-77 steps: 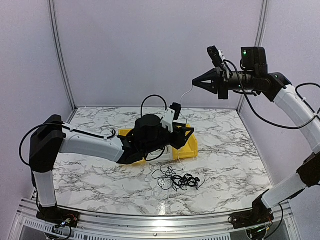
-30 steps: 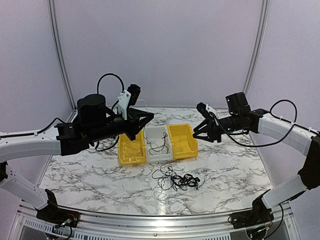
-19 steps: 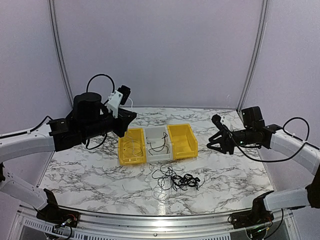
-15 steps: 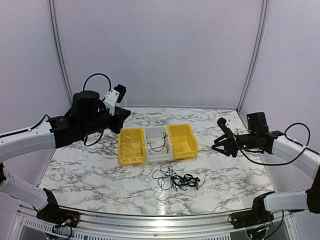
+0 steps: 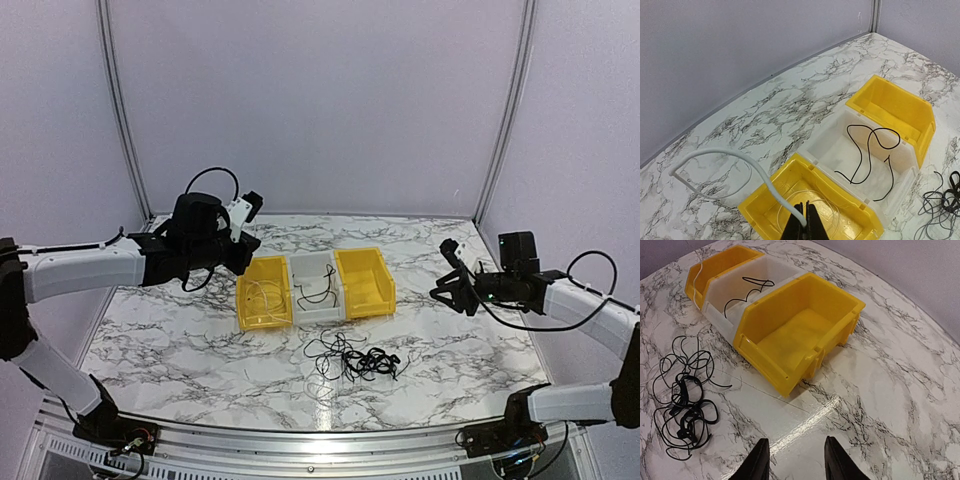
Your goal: Untangle the cables
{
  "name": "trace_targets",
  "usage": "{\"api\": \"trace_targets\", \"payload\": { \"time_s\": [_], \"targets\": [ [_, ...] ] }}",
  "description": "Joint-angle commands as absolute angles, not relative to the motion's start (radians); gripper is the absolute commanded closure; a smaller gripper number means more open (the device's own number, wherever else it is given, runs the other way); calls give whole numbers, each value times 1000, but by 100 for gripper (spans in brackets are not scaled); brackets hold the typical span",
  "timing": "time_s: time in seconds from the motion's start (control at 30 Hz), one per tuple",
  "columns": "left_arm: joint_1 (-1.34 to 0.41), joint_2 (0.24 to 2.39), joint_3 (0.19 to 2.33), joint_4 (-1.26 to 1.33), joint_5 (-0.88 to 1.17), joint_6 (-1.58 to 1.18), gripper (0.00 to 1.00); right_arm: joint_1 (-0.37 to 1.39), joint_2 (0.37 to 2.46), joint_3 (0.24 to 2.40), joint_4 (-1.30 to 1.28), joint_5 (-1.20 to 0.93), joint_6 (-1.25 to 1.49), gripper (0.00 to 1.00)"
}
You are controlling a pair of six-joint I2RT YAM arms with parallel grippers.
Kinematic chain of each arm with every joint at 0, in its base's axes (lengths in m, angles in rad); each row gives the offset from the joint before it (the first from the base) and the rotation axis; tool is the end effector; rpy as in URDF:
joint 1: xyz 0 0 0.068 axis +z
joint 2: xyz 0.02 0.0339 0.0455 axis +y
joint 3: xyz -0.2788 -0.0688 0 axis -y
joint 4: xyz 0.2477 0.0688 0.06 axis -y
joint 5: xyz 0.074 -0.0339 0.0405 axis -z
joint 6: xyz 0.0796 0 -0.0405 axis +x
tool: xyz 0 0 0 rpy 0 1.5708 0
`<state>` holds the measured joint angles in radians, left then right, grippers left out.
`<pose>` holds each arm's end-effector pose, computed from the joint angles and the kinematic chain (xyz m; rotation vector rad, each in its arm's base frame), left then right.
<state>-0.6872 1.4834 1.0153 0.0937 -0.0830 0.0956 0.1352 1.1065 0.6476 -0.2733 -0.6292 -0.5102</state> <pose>0.3030 -0.2401 0.2769 0.6949 1.8290 -0.3108 0.2381 0.0797 0.2144 -0.9840 1.9528 0.5121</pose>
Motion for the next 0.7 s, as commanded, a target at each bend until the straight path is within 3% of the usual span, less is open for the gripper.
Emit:
{"api": "trace_targets", "payload": {
  "time_s": [0.0, 0.67],
  "targets": [
    [-678, 1516, 1049, 141, -41, 124, 100, 125, 1112, 643, -238, -598, -531, 62],
    [-629, 1501, 1215, -63, -30, 284, 100, 126, 1170, 649, -231, -576, -556, 62]
  ]
}}
